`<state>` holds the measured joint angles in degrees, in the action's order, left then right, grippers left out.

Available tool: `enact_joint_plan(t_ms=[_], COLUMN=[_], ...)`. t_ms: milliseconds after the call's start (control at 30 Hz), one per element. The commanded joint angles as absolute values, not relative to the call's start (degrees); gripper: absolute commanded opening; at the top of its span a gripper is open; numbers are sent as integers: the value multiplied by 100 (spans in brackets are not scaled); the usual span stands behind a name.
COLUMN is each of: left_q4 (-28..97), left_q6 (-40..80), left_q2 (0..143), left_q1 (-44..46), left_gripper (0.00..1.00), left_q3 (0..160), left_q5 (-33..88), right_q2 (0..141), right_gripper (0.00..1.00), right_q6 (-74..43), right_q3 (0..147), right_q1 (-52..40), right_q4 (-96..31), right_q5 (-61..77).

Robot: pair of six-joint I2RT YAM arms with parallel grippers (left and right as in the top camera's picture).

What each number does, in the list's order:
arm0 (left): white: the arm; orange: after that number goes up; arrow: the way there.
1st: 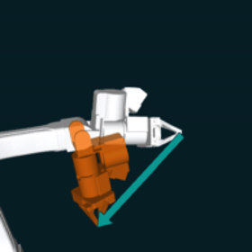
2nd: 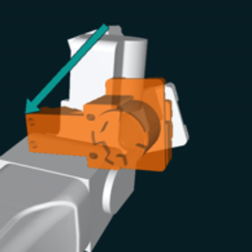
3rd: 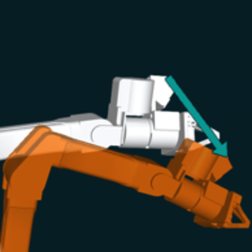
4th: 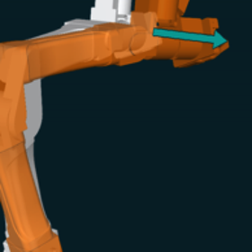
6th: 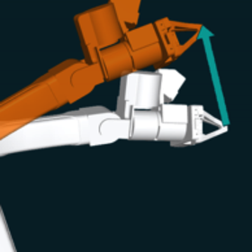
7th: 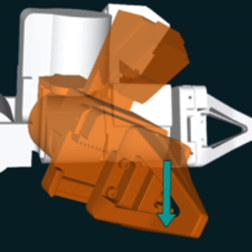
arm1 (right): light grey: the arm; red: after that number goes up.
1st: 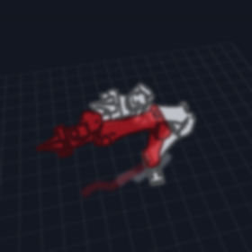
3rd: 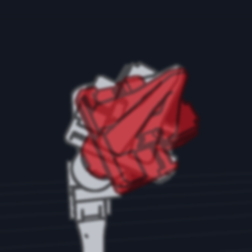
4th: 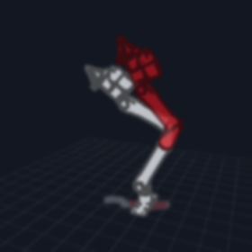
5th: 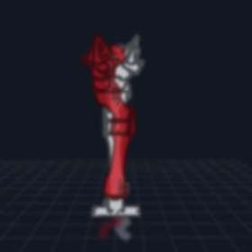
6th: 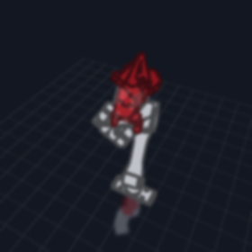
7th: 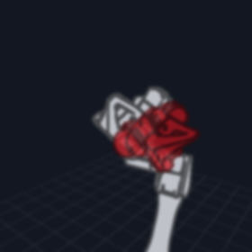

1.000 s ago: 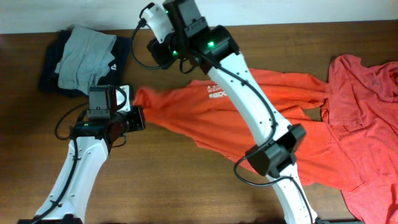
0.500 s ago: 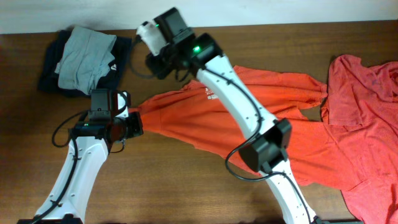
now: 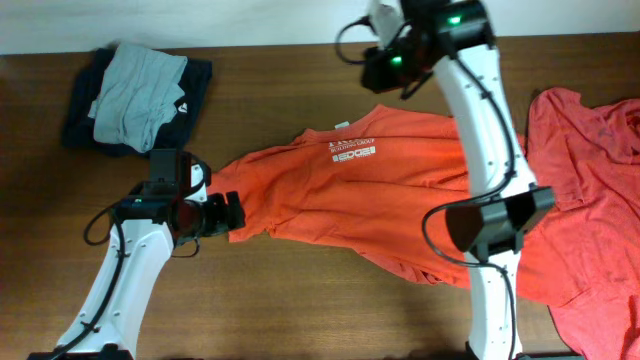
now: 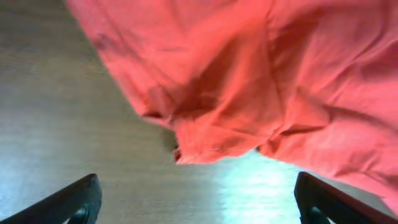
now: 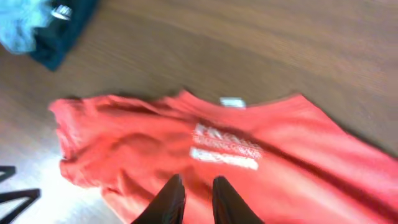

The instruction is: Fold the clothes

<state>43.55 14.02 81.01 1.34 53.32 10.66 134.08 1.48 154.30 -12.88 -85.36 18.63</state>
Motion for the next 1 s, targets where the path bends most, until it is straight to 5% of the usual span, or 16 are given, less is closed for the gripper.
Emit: enact_joint_plan(t_ms=[0, 167, 300, 433, 700, 733, 967], left_q4=[3924, 2541, 1669, 1907, 3148, 3260, 4388], left_q6=[1411, 1387, 1323, 1297, 469, 318, -163], left_q2=[8099, 8106, 8248, 8637, 10116, 10357, 11852], left_q1=[95, 209, 484, 797, 1313, 1378, 1699], left_gripper=[93, 34, 13, 5, 3, 3, 3], left_q3=[5321, 5321, 5400, 5905, 7878, 8202, 10567], left_q5=[1817, 2359, 2320, 1946, 1214, 1081, 399], right_q2=[13231, 13233, 13238, 13238, 13238, 13238, 13238], right_gripper=[22, 26, 36, 41, 84, 96, 99], right_q6=[123, 121, 121, 121, 123, 123, 123], right_q3=[15511, 15506, 15504, 15504, 15504, 15504, 15504], right_q1=[-952, -405, -91, 128, 233, 233, 228], right_q4=[-8748, -9284, -9651, -9734, -9732, -9732, -9732], right_q5=[1780, 1605, 1594, 1586, 1584, 1584, 1584])
